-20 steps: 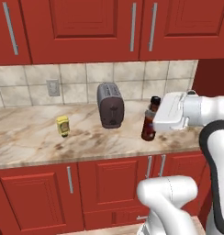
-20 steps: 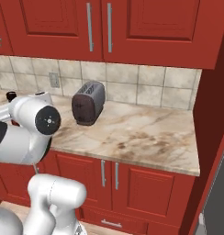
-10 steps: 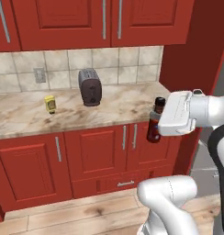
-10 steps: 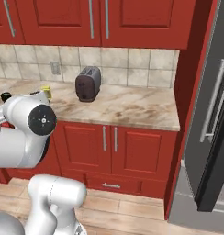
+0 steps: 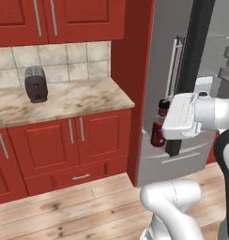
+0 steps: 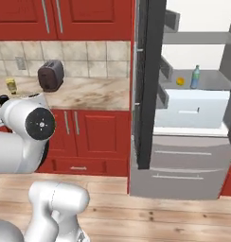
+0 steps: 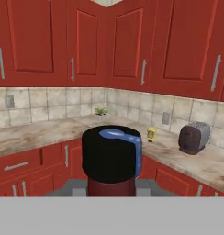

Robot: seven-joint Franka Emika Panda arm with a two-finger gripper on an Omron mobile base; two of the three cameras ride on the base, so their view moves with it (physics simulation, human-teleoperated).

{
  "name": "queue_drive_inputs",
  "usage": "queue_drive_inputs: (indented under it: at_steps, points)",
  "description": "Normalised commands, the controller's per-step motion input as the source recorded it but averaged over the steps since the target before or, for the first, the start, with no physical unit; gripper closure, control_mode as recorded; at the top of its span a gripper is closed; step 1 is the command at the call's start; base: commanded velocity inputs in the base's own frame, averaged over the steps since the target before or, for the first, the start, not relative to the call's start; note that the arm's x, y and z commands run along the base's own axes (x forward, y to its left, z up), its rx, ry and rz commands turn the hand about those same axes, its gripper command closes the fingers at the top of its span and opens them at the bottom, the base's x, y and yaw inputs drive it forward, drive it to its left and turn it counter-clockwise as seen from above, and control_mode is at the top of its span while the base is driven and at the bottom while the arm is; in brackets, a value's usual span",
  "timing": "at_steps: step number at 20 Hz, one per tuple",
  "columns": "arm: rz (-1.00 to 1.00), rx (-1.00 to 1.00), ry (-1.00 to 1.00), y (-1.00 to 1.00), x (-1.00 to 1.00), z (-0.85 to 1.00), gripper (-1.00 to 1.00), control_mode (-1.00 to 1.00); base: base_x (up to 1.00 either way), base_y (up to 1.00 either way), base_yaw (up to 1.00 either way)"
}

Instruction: Place the condiment bottle and mustard from the counter to the top shelf of the fridge. If the existing items in the fridge are on the top shelf, move them to other shelves.

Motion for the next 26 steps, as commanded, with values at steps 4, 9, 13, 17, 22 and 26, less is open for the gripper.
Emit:
queue_drive_inputs:
  at_steps: [4, 9, 13, 17, 22, 26]
  points:
    - [0.0, 0.0, 0.0, 0.0, 0.0, 0.0, 1.0, 1.0, 0.5, -1.0, -0.13]
    - [0.0, 0.0, 0.0, 0.0, 0.0, 0.0, 1.0, 1.0, 0.28, -1.0, -0.07]
    - [0.0, 0.0, 0.0, 0.0, 0.0, 0.0, 1.0, 1.0, 0.15, -1.0, 0.0]
    - [0.0, 0.0, 0.0, 0.0, 0.0, 0.0, 1.0, 1.0, 0.41, -0.98, 0.09]
    - [0.0, 0.0, 0.0, 0.0, 0.0, 0.0, 1.0, 1.0, 0.48, -0.64, 0.27]
    - [0.0, 0.0, 0.0, 0.0, 0.0, 0.0, 1.0, 1.0, 0.6, -0.26, 0.21]
